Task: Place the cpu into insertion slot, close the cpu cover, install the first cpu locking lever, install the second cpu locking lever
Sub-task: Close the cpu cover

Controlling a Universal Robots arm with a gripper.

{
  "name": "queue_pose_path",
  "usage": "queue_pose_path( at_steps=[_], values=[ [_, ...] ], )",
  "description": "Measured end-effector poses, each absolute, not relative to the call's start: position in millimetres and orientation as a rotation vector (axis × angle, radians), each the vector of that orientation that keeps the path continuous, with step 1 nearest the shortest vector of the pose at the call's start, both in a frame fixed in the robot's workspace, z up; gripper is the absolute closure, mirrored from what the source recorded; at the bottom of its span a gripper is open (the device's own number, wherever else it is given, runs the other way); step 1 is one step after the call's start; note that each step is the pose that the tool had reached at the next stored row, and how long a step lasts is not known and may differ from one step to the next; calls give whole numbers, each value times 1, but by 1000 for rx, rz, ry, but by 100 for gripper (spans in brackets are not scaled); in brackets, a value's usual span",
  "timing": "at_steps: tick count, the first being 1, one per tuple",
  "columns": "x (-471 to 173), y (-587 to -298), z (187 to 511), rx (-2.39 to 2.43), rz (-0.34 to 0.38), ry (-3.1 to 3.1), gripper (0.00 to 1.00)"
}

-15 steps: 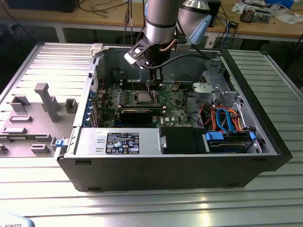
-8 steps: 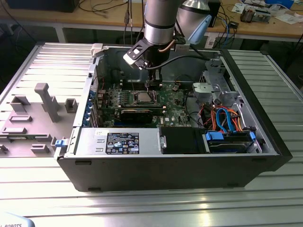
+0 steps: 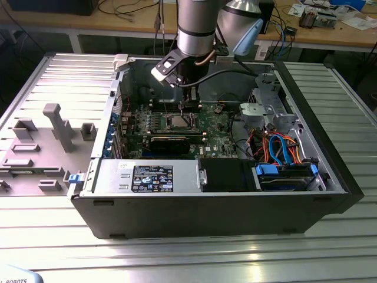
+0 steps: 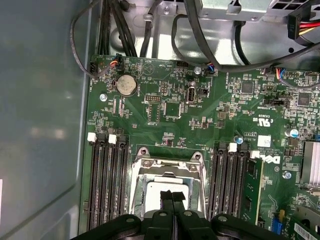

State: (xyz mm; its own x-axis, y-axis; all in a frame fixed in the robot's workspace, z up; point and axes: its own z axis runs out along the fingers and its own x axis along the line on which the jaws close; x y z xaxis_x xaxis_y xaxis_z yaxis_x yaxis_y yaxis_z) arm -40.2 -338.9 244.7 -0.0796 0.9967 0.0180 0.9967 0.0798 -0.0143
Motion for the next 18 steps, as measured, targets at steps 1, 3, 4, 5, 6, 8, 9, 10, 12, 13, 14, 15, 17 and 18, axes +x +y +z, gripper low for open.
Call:
queue_pose_path(
  at_steps=[1,3,4,5,6,8,9,10,12,13,14,15,17,18],
  values=[
    [-41,-339,244,-2116,-3,-2291,89],
    [-43,-339,243,-2115,-3,-2291,89],
    [-43,-339,243,-2115,-3,-2291,89],
    [-44,-339,243,-2115,-3,-2291,89],
    [-45,-339,242,-2115,-3,-2291,89],
    [-47,-339,240,-2115,-3,-2291,89],
    [-48,-339,239,-2116,-3,-2291,89],
    [-48,-339,239,-2115,-3,-2291,89],
    [-51,-339,235,-2116,-3,-2291,89],
    [-52,-339,233,-2116,-3,-2291,89],
    [-52,-339,232,-2115,-3,-2291,89],
    [-52,-339,230,-2114,-1,-2291,89],
    [-52,-338,229,-2110,9,-2285,89],
    [-51,-338,228,-2109,11,-2284,89]
  ],
)
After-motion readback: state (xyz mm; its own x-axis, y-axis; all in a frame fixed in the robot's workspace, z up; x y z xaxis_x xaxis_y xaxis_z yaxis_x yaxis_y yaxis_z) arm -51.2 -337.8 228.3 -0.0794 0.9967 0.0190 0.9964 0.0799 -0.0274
